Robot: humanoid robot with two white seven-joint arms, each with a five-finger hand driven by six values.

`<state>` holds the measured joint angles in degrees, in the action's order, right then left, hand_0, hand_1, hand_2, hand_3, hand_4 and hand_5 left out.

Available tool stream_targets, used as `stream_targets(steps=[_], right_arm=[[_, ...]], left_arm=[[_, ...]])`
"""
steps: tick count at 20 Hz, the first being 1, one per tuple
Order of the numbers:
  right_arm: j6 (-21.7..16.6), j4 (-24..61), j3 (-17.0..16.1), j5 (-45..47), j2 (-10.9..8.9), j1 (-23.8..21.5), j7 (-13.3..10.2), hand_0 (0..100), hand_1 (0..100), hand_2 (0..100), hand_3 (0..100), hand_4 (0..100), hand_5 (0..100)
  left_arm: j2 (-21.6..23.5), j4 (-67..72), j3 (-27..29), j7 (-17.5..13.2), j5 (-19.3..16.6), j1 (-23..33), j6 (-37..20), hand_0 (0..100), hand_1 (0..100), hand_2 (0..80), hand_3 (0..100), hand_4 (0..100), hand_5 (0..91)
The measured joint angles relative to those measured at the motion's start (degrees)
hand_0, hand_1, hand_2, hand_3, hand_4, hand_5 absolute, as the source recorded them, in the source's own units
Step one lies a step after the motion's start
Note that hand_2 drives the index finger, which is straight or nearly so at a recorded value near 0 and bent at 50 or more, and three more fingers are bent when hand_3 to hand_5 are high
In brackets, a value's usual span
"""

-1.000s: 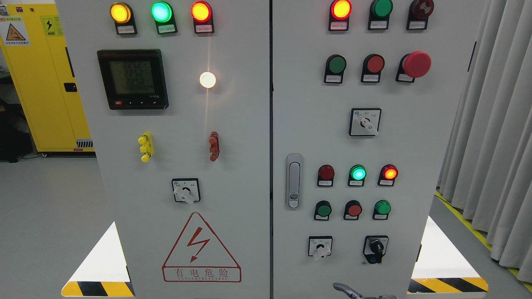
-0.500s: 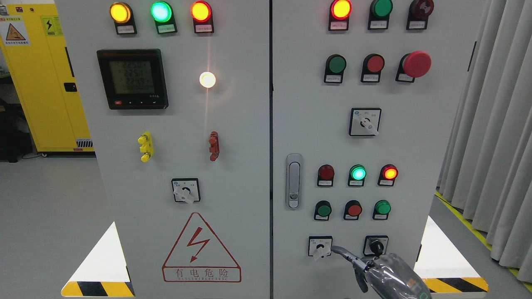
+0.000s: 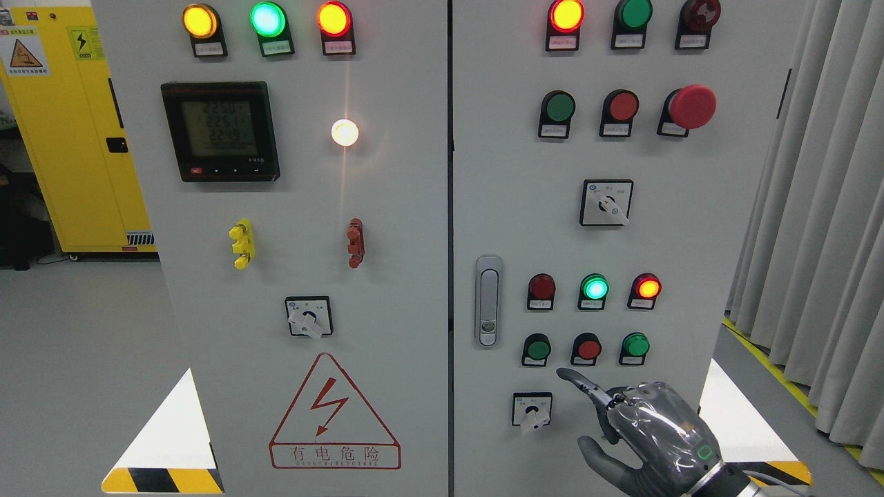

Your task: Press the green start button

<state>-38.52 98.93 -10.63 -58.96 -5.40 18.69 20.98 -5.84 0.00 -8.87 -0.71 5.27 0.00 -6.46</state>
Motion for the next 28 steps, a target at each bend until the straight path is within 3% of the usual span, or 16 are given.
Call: stream_targets(steps=[7,28], right_arm=[[1.15,0.12,1.17,-0.67,-0.03,1.69,-0.01,81,74,0,88,86,100],[3.44,-2.64,4.03,-0.93,-0.05,3.45,-0.32,87,74,0,88,86,100]], left_arm=[[-0.02,0.00,0.00,0.00,0.00,0.00,0.15,12,56,0.0,0,0,0.0],[-0.04,0.00,-0.01,0.00,0.01,0.00,-0.12,12,56,0.0,0,0,0.0]])
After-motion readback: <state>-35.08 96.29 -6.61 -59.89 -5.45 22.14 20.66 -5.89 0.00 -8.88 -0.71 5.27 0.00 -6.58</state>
